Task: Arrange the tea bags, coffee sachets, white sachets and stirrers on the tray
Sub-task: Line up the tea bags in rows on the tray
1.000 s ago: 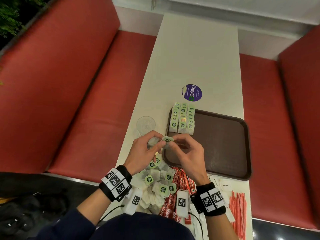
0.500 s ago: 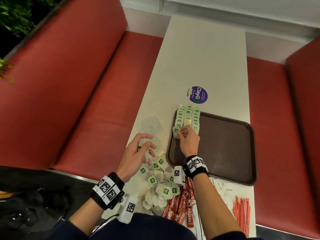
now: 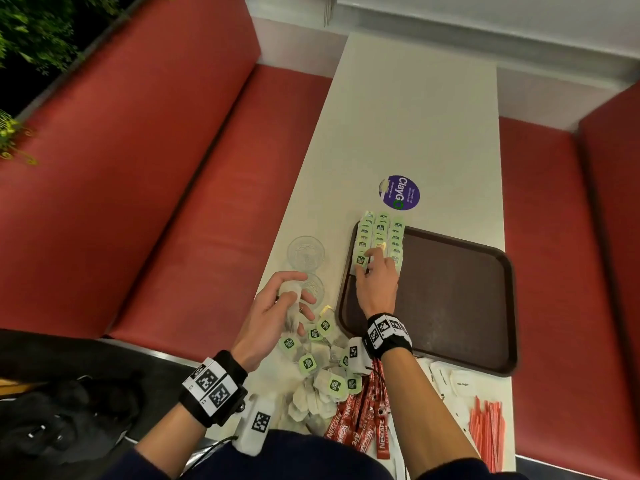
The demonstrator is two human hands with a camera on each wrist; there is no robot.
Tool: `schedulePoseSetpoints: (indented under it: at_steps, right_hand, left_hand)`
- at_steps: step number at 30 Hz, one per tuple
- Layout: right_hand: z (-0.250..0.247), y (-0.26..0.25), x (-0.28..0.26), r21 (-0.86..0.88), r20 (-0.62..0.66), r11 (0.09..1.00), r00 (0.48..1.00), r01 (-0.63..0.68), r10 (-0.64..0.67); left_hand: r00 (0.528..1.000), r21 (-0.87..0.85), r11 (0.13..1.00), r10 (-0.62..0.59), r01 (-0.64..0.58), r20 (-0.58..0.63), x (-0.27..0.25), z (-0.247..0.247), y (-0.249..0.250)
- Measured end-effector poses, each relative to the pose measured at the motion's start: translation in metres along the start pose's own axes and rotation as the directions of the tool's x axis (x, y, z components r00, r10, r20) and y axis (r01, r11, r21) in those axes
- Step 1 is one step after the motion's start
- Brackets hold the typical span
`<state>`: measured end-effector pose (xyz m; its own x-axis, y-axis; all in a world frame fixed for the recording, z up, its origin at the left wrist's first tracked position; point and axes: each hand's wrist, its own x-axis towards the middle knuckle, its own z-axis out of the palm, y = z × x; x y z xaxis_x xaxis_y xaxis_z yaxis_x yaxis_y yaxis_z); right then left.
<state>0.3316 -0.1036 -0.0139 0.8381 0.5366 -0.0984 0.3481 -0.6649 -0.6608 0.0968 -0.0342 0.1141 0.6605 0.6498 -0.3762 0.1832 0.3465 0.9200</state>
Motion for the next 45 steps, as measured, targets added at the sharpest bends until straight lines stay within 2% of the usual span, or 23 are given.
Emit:
schedulePoseSetpoints:
  at_steps: [3,5,8,10,13,14,16,22,26,31,33,37,39,42,45]
  right_hand:
    - [-0.003,-0.005,-0.003,-0.045,0.069,0.999,0.997,-0.022,0.025]
    - [-0.01,-0.011,-0.006,-0.005,0.051,1.0,0.999,0.0,0.0]
    - [-0.034,-0.036,-0.02,0.154,0.027,0.983,0.995,0.095,-0.101]
    - [-0.057,-0.061,-0.039,0.298,0.13,0.949,0.981,0.101,-0.146]
    - [-0.089,-0.089,-0.066,0.475,0.382,0.879,0.888,0.047,-0.255]
    - [-0.095,-0.093,-0.072,0.489,0.426,0.871,0.859,0.046,-0.285]
    - [-0.102,-0.095,-0.077,0.456,0.462,0.887,0.834,0.07,-0.303]
    - [-0.13,-0.096,-0.084,0.501,0.418,0.865,0.869,0.023,-0.265]
    - [-0.147,-0.104,-0.091,0.491,0.43,0.87,0.857,0.041,-0.283]
    - [-0.159,-0.111,-0.097,0.546,0.441,0.836,0.868,-0.057,-0.229]
    - [-0.166,-0.111,-0.097,0.516,0.446,0.856,0.862,-0.028,-0.241]
    - [-0.166,-0.109,-0.09,0.422,0.319,0.903,0.92,0.08,-0.23]
    - [-0.166,-0.106,-0.086,0.32,0.265,0.933,0.93,0.166,-0.256]
    - [-0.171,-0.107,-0.084,0.229,0.29,0.943,0.907,0.243,-0.304]
    - [-0.176,-0.108,-0.085,0.25,0.367,0.937,0.871,0.245,-0.326]
  left_hand:
    - [1.0,0.007,1.0,0.013,-0.013,0.017,0.001,0.002,0.001]
    - [0.999,0.007,0.999,0.034,-0.034,0.029,0.001,0.003,0.003]
    - [0.996,-0.001,0.998,0.061,-0.061,0.068,-0.001,0.005,0.007]
    - [0.991,0.011,0.996,0.085,-0.087,0.099,-0.002,0.007,0.008]
    - [0.984,0.038,0.995,0.087,-0.094,0.152,-0.003,0.009,0.01]
    - [0.983,0.064,0.994,0.072,-0.084,0.169,-0.003,0.009,0.011]
    - [0.981,0.128,0.989,0.048,-0.073,0.186,-0.005,0.012,0.014]
    - [0.978,0.097,0.993,0.041,-0.062,0.205,-0.008,0.017,0.013]
    - [0.981,0.106,0.989,0.082,-0.102,0.177,-0.01,0.016,0.013]
    - [0.98,0.125,0.982,0.122,-0.142,0.158,-0.01,0.019,0.016]
    - [0.983,0.151,0.98,0.107,-0.13,0.151,-0.008,0.018,0.015]
    - [0.973,0.166,0.982,0.052,-0.091,0.225,-0.004,0.017,0.01]
    - [0.97,0.171,0.98,0.057,-0.099,0.237,-0.005,0.02,0.011]
    - [0.972,0.152,0.982,0.08,-0.115,0.22,-0.004,0.023,0.014]
    - [0.977,0.104,0.989,0.082,-0.104,0.196,-0.001,0.027,0.015]
